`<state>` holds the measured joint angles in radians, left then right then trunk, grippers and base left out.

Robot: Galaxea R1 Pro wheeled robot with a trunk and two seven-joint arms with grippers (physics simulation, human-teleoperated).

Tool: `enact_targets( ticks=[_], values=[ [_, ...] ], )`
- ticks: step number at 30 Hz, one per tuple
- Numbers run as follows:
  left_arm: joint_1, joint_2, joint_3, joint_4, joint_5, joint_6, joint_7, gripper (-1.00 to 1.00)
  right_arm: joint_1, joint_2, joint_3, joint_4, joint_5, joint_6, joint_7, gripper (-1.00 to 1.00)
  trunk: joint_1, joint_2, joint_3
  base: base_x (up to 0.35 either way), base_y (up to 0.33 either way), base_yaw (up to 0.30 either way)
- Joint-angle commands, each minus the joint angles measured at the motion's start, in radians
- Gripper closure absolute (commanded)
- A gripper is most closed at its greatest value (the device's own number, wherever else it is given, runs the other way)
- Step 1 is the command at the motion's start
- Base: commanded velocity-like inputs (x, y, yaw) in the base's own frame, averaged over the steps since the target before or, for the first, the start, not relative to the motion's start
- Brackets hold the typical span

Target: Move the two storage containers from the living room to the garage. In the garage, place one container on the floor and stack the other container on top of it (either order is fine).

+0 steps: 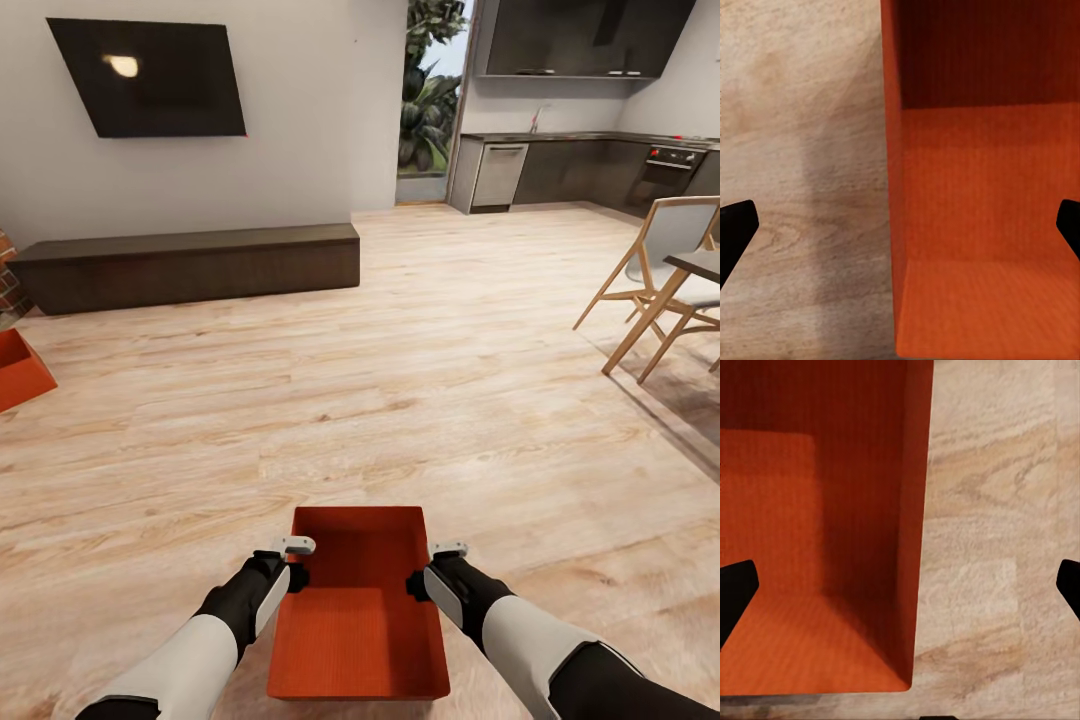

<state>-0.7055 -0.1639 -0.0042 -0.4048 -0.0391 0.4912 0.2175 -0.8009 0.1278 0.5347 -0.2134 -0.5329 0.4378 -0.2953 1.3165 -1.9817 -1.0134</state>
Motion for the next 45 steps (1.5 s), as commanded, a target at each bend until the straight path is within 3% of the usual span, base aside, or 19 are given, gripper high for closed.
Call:
enact_targets(
  ticks=[1, 7, 36, 41, 45],
  values=[
    [0.0, 0.0, 0.0, -0.002, -0.004, 0.006, 0.002, -1.0, -0.007, 0.0, 0.008, -0.002, -0.01, 0.003, -0.007, -1.0, 0.0, 0.0, -0.001, 0.0, 0.0, 0.0],
    [0.0, 0.0, 0.0, -0.002, -0.004, 0.006, 0.0, -1.0, -0.017, 0.0, 0.008, -0.003, -0.01, -0.002, -0.007, -1.0, 0.0, 0.0, -0.001, 0.0, 0.0, 0.0],
    [0.0, 0.001, 0.001, -0.002, -0.004, 0.007, -0.002, -1.0, -0.018, 0.001, 0.008, -0.003, -0.012, -0.025, -0.005, -1.0, 0.111, -0.203, -0.092, 0.0, 0.0, 0.0],
    [0.0, 0.0, 0.002, -0.003, -0.004, 0.006, 0.0, -1.0, -0.018, 0.0, 0.008, -0.003, -0.012, -0.025, -0.005, -1.0, 0.111, -0.203, -0.092, 0.0, 0.0, 0.0],
    [0.0, 0.0, 0.002, -0.003, -0.004, 0.007, -0.001, -1.0, -0.018, 0.0, 0.008, -0.003, -0.012, -0.025, -0.004, -1.0, 0.126, -0.231, -0.104, 0.0, 0.0, 0.0]
  ],
)
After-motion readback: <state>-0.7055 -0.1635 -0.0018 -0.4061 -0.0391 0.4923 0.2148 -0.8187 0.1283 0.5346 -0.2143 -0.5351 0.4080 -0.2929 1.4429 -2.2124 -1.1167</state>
